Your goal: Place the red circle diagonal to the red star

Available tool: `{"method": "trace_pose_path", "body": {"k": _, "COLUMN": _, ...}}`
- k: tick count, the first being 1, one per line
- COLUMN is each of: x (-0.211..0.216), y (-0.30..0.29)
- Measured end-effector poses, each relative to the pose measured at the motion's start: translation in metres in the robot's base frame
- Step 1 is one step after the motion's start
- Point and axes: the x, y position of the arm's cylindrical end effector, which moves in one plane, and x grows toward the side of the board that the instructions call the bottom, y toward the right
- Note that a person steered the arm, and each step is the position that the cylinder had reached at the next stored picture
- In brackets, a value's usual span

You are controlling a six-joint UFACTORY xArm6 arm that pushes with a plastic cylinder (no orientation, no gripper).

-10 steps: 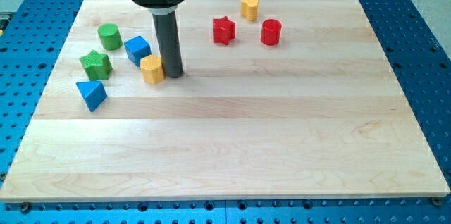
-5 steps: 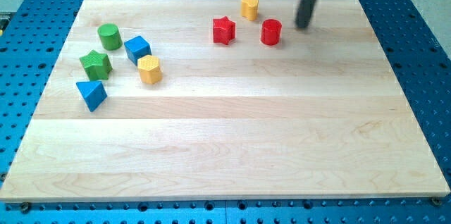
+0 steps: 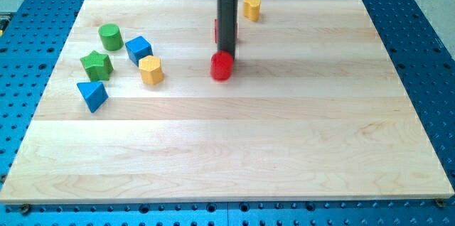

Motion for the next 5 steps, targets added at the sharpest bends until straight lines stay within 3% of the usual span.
{"method": "trace_pose_path", "body": {"k": 1, "x": 0.021, "y": -0.007}}
{"method": "trace_pose_path", "body": {"k": 2, "x": 0.015, "y": 0.080}}
{"method": "trace_pose_path", "body": {"k": 4, "x": 0.083, "y": -0.017}}
{"method": "trace_pose_path", "body": {"k": 5, "x": 0.086, "y": 0.025}}
